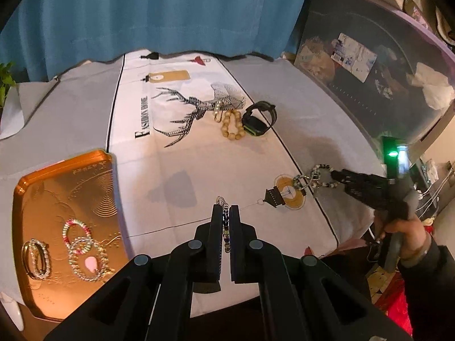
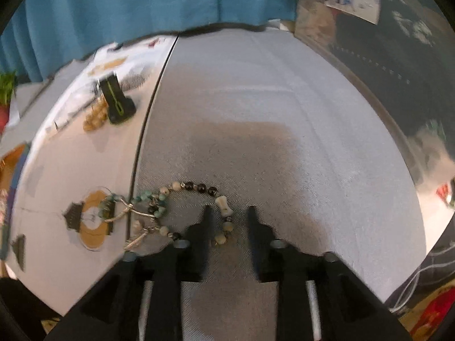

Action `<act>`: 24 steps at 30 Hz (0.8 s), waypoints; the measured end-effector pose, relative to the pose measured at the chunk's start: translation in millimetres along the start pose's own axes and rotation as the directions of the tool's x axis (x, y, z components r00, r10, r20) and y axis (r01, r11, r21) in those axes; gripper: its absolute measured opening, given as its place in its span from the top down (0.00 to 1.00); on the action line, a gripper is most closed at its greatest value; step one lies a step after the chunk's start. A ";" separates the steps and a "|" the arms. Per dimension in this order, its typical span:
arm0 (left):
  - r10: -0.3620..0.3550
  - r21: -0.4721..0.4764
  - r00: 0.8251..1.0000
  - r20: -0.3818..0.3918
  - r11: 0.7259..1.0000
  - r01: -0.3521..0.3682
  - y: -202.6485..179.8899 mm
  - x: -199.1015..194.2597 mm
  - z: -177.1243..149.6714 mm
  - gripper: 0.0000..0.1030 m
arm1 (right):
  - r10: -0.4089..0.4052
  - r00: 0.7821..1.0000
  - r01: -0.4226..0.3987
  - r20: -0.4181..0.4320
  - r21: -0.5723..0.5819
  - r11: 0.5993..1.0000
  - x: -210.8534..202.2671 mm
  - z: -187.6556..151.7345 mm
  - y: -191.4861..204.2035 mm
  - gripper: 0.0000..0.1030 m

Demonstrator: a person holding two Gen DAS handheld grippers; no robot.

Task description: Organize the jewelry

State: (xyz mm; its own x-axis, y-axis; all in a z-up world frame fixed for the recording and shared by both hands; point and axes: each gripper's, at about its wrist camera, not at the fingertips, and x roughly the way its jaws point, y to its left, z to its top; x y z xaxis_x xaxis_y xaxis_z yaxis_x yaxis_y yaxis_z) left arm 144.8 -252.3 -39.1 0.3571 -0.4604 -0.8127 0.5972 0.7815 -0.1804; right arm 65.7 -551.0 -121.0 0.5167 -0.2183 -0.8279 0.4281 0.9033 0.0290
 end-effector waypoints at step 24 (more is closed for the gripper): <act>-0.002 -0.114 0.996 -0.095 0.993 -0.009 50.4 84.0 -5.6 0.95 | 0.066 0.995 -0.065 0.076 -0.014 0.998 24.8 3.6 92.8 0.50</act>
State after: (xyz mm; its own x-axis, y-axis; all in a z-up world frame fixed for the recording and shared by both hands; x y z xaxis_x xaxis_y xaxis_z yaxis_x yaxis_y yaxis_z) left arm 200.9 -249.2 -119.5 0.2866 -0.4197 -0.8612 0.5078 0.8288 -0.2350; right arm 120.9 -473.9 -136.8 0.5986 -0.1854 -0.7793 0.3828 0.9208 0.0750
